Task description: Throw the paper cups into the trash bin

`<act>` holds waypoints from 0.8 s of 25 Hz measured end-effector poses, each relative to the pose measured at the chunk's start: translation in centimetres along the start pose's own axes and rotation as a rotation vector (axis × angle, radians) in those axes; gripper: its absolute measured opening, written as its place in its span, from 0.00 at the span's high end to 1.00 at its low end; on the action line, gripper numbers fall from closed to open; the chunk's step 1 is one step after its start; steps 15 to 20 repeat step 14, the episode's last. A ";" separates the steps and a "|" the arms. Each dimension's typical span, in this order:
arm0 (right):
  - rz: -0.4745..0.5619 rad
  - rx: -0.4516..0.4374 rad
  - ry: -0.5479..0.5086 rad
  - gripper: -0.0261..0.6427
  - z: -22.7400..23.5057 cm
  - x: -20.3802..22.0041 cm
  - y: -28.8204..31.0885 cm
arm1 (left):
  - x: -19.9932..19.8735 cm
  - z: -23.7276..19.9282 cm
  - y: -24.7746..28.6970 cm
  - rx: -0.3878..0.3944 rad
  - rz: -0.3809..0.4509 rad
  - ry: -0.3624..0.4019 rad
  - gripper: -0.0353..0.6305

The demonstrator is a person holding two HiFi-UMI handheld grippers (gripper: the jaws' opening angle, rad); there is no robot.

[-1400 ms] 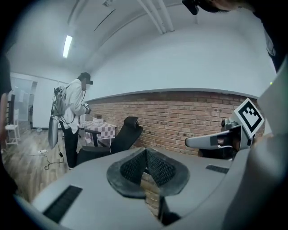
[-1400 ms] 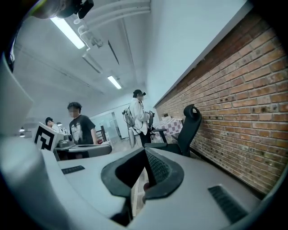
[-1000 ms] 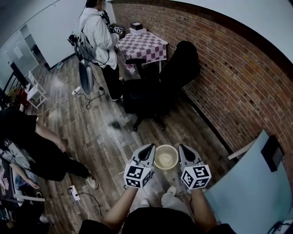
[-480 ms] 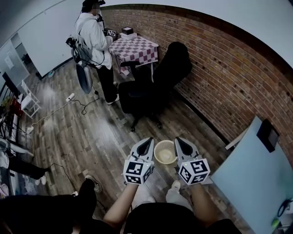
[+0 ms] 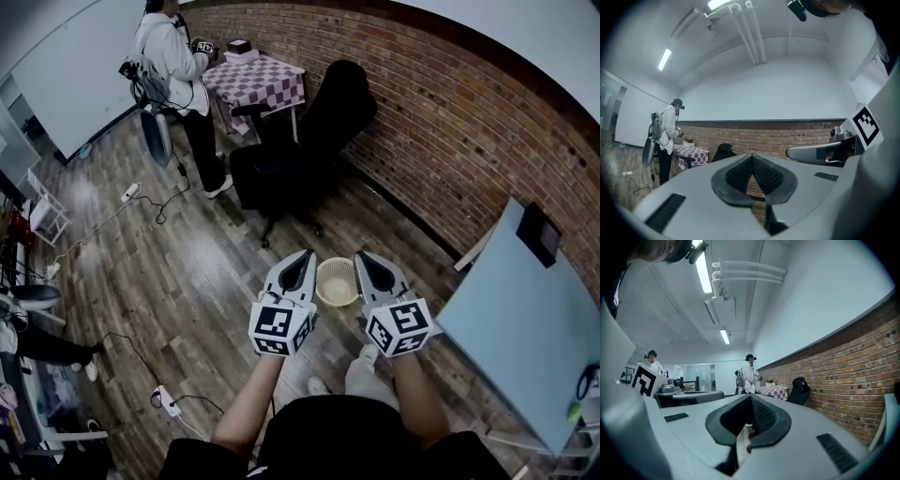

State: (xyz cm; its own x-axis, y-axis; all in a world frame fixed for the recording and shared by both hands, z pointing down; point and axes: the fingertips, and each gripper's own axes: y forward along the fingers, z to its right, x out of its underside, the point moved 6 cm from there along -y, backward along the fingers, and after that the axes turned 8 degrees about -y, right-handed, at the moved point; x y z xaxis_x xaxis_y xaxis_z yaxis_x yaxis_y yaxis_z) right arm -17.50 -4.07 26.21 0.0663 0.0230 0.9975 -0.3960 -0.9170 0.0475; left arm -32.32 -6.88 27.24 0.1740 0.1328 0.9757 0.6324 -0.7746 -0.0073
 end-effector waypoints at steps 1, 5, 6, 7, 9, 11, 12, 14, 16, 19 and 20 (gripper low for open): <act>-0.001 0.005 -0.002 0.96 -0.3 0.0 -0.3 | -0.1 0.2 -0.4 0.006 0.004 -0.004 0.93; -0.001 0.027 -0.014 0.96 -1.2 -0.3 -1.0 | -0.1 0.3 -1.5 0.026 0.005 -0.011 0.93; -0.001 0.033 -0.019 0.96 -1.4 -0.4 -1.2 | -0.1 0.3 -1.7 0.032 0.005 -0.011 0.93; -0.001 0.037 -0.023 0.96 -1.6 -0.4 -1.3 | -0.1 0.4 -1.9 0.036 0.005 -0.011 0.93; -0.002 0.041 -0.029 0.96 -1.8 -0.5 -1.8 | -0.1 0.7 -2.1 0.044 0.008 -0.012 0.93; 0.000 0.042 -0.032 0.96 -1.8 -0.4 -2.3 | 0.0 1.1 -2.2 0.050 0.011 -0.015 0.93; 0.001 0.043 -0.031 0.96 -1.7 -0.4 -2.6 | 0.0 1.4 -2.2 0.053 0.012 -0.016 0.93; 0.005 0.047 -0.029 0.96 -1.5 -0.4 -3.2 | 0.0 1.9 -2.1 0.059 0.015 -0.020 0.93; 0.005 0.047 -0.029 0.96 -1.5 -0.4 -3.2 | 0.0 1.9 -2.1 0.059 0.015 -0.020 0.93; 0.005 0.047 -0.029 0.96 -1.5 -0.4 -3.2 | 0.0 1.9 -2.1 0.059 0.015 -0.020 0.93; 0.005 0.047 -0.029 0.96 -1.5 -0.4 -3.2 | 0.0 1.9 -2.1 0.059 0.015 -0.020 0.93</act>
